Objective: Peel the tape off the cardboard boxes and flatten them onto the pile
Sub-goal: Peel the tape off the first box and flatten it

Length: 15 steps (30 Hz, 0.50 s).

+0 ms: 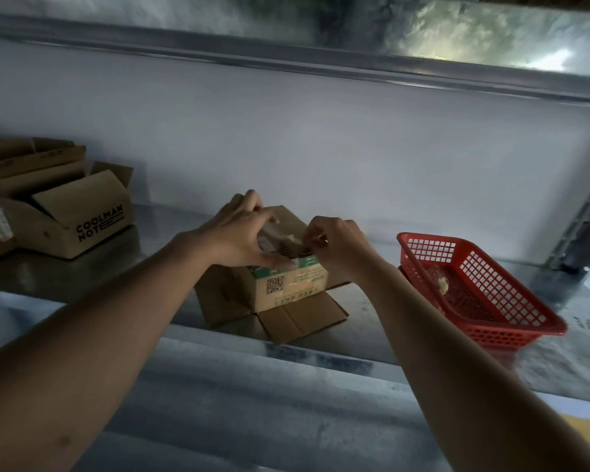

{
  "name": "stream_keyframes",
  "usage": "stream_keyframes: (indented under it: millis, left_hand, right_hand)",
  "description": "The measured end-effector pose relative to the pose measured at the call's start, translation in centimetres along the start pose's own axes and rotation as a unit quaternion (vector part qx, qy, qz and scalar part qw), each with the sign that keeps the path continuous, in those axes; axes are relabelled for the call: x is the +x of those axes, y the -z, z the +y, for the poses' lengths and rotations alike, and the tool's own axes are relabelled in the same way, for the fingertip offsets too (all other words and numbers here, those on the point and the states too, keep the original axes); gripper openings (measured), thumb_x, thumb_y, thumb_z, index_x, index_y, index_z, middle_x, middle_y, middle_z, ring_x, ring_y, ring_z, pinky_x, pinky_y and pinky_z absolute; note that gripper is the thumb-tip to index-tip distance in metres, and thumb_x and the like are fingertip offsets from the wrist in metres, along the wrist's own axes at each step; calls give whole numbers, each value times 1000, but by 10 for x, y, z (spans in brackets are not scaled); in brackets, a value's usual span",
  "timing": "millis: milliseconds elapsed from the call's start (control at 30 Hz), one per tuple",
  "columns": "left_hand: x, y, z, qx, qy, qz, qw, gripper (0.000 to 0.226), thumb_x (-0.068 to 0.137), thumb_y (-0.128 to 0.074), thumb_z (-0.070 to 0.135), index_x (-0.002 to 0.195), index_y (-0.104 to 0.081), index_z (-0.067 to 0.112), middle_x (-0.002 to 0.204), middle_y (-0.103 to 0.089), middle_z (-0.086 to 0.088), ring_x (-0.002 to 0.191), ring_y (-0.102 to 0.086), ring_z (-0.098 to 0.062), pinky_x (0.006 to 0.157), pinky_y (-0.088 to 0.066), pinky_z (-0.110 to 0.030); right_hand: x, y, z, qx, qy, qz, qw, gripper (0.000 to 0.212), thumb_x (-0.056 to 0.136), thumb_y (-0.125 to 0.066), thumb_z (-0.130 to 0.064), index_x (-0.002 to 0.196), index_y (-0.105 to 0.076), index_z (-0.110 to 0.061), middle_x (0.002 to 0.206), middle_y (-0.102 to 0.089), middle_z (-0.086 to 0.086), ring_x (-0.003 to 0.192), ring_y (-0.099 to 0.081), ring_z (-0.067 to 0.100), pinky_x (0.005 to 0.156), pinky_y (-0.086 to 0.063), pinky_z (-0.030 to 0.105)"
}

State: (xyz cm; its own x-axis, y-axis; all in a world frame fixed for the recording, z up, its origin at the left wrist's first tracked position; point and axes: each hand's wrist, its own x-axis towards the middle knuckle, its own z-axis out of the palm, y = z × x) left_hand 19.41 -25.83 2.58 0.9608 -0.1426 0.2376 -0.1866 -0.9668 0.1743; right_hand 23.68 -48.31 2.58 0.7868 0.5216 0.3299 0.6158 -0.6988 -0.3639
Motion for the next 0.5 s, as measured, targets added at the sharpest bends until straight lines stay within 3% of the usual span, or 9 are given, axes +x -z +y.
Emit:
stream_keyframes:
  millis: [100, 167, 233, 367, 433, 500]
  left_hand:
    - [-6, 11, -8, -2, 63, -62, 996, 95, 56, -60, 101, 128, -59, 39, 112, -40, 17, 115, -42, -14, 86, -46, -39]
    - [-9, 13, -6, -44, 106, -87, 990, 94, 55, -53, 105, 122, -64, 39, 118, -43, 16, 118, -45, -16, 91, -49, -43]
    - [-11, 10, 3, -70, 141, -85, 984, 105, 56, -44, 109, 130, -61, 37, 137, -42, 10, 123, -48, -21, 94, -50, -46]
    - [-19, -7, 10, -16, 130, -86, 988, 108, 72, -41, 100, 157, -35, 32, 165, -24, 3, 133, -50, -30, 99, -52, -49]
    - [-24, -9, 5, -19, 130, -93, 987, 112, 74, -38, 100, 160, -30, 30, 170, -16, 5, 145, -38, -33, 113, -43, -54]
    - [-30, -5, 2, -15, 126, -99, 987, 109, 73, -39, 100, 159, -34, 32, 170, -16, 8, 154, -21, -33, 125, -16, -55]
  right_hand:
    - [6, 0, -5, -5, -17, 3, 1000, 11, 97, -61, -22, 99, -71, -26, 105, -73, -4, 95, -66, 20, 79, -60, 41]
    - [7, -1, -13, 2, -18, 10, 1000, 11, 95, -65, -22, 93, -75, -28, 98, -74, -7, 94, -67, 17, 80, -59, 38]
    - [8, 0, -20, 64, -37, 17, 997, 10, 91, -73, -20, 87, -78, -27, 91, -76, -7, 84, -72, 17, 76, -62, 39]
    - [3, -1, -27, 224, -93, 0, 970, 16, 77, -89, -11, 71, -79, -21, 74, -77, 0, 63, -76, 18, 61, -65, 40]
    - [1, -3, -25, 220, -87, 43, 971, 20, 72, -92, -12, 66, -77, -24, 68, -76, -5, 61, -74, 13, 61, -65, 39]
    - [1, -5, -23, 200, -73, 104, 971, 20, 71, -93, -14, 68, -77, -26, 66, -74, -10, 58, -69, 5, 63, -64, 32]
